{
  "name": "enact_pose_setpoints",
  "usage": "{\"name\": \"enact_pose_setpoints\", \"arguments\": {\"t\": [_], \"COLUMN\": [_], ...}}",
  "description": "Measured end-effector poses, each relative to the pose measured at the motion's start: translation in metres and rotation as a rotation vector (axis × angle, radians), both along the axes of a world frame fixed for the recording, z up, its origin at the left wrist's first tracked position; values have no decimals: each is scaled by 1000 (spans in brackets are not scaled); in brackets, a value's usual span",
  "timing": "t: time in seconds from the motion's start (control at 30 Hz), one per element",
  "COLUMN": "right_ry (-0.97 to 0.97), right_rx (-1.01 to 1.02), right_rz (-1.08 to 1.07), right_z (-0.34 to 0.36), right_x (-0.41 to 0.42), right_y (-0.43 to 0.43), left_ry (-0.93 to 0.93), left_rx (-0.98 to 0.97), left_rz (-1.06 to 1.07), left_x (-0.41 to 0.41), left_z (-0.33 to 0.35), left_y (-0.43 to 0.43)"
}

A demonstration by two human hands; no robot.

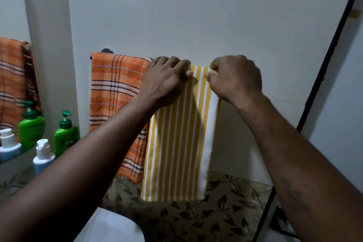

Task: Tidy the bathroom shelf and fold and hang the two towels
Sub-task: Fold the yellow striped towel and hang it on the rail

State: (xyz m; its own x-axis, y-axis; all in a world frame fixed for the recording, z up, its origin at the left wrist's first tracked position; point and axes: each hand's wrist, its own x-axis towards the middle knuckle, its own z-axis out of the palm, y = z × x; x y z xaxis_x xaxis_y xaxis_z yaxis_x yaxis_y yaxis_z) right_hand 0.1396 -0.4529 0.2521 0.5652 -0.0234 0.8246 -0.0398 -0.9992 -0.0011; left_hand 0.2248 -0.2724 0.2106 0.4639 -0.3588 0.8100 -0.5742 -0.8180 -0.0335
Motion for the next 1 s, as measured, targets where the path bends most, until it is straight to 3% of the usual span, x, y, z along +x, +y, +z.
{"name": "enact_pose_setpoints", "arguments": {"t": [0.17, 0.27, 0.4, 0.53, 0.67, 0.8, 1.0], "right_ry": [2, -178, -390, -182, 2, 153, 292], "right_rx": [-5, 44, 92, 86, 92, 71, -27], "right_rz": [59, 176, 330, 508, 560, 651, 859], "right_z": [-14, -29, -61, -100, -128, -140, -147], "right_x": [3, -4, -22, -30, -14, 14, 36], "right_y": [-13, -12, 10, 41, 61, 91, 133], "left_ry": [-27, -40, -96, -45, 108, 235, 365], "left_rx": [45, 20, -210, -336, -197, -34, -18], "left_rz": [18, 25, 24, 10, 74, 323, 653], "left_x": [8, 4, -12, -36, -58, -78, -118], "left_z": [-4, -5, -28, -64, -98, -118, -139], "left_y": [4, 5, 13, 19, 27, 59, 100]}}
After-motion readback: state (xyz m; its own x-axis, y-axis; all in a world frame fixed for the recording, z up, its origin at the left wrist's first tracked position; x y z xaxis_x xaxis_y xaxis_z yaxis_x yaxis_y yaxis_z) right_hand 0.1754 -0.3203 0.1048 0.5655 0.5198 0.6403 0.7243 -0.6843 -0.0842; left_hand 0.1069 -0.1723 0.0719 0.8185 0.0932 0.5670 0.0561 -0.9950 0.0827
